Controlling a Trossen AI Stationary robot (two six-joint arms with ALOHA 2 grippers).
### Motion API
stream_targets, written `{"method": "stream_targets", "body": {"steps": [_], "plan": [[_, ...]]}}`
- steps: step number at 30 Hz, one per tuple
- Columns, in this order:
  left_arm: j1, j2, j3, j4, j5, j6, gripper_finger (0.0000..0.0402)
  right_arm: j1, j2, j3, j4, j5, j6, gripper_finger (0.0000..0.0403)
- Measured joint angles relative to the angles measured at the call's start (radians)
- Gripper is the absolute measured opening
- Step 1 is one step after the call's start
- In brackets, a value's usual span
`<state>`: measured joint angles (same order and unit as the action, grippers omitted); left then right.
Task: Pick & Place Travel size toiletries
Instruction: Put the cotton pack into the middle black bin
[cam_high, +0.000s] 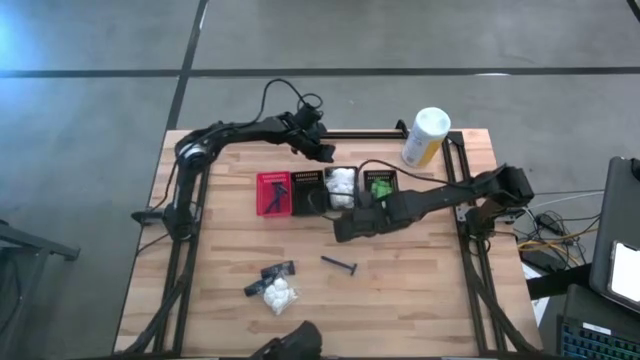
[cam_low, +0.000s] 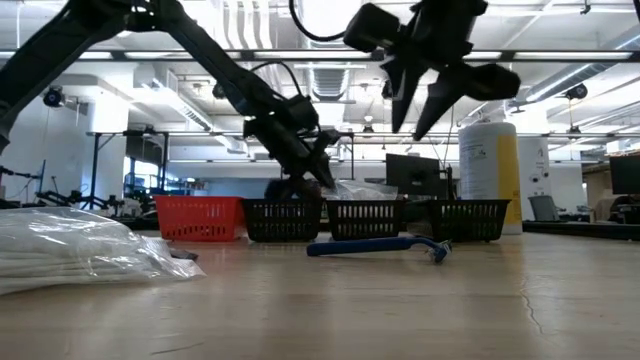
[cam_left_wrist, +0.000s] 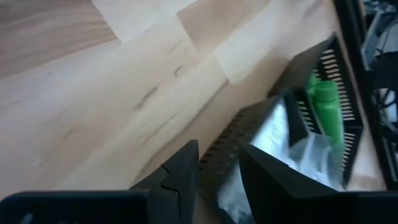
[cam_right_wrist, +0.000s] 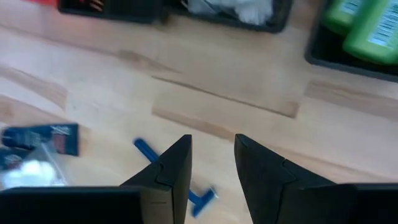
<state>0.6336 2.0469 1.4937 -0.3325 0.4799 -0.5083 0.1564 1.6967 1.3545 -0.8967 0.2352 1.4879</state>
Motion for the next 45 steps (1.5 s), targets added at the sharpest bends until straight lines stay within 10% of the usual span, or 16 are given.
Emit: {"method": "stream_targets", "body": {"steps": [16,45], "plan": [[-0.001,0.028,0.010,0.026,-0.018,0.011,0.0120,-0.293,0.051,-0.108,0.313,-0.156,-0.285,0.0060],[-0.036,0.028,-0.016,0.029,-0.061,0.066,0.0120,-0.348,0.138,-0.130,0.375,-0.289,-0.399,0.0074]]}}
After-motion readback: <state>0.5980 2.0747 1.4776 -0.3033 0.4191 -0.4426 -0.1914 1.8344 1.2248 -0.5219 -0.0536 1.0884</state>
